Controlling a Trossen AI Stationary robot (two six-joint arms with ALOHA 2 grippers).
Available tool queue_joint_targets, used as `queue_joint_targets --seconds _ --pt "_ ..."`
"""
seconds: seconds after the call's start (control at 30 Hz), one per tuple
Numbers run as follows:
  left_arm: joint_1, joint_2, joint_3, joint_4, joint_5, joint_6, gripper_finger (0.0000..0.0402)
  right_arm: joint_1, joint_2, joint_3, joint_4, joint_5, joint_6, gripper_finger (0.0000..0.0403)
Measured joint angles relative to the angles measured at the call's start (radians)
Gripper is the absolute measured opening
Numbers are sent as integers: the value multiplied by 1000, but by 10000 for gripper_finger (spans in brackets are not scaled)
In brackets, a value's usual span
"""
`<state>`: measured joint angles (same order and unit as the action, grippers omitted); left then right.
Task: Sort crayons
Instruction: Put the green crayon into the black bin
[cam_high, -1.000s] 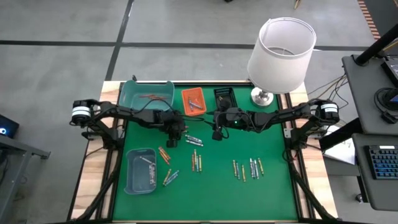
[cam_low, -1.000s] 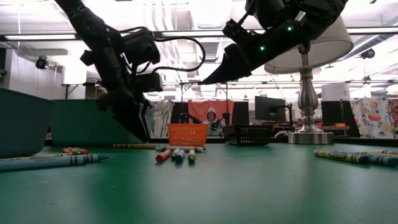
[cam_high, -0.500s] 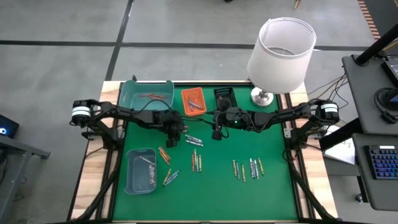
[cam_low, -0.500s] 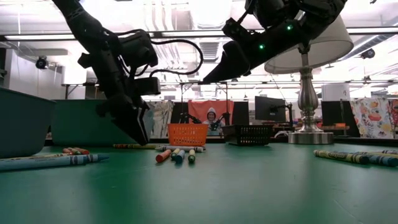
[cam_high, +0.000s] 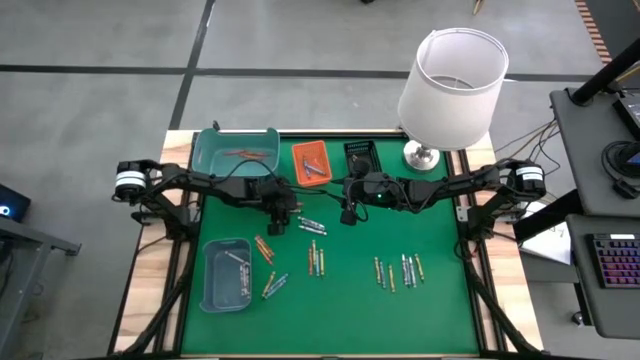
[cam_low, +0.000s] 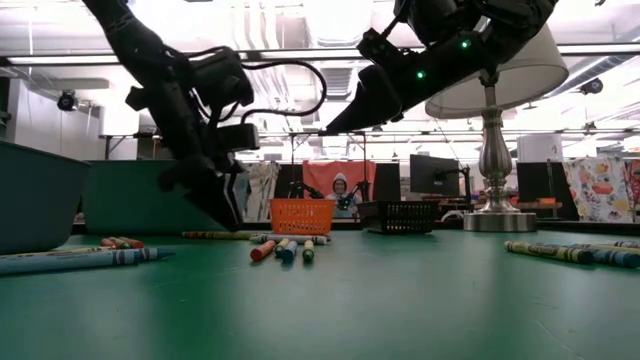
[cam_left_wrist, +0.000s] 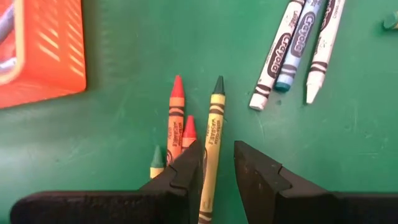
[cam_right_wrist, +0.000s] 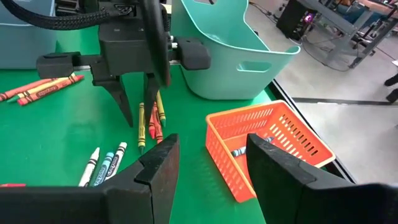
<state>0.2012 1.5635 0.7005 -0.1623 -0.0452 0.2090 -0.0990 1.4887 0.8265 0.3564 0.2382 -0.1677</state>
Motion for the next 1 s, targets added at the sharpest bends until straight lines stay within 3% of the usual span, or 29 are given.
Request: queue_joint_targets --seconds 1.0 --pt "-2 -5 -77 48 63 -117 62 0 0 0 0 -1 17 176"
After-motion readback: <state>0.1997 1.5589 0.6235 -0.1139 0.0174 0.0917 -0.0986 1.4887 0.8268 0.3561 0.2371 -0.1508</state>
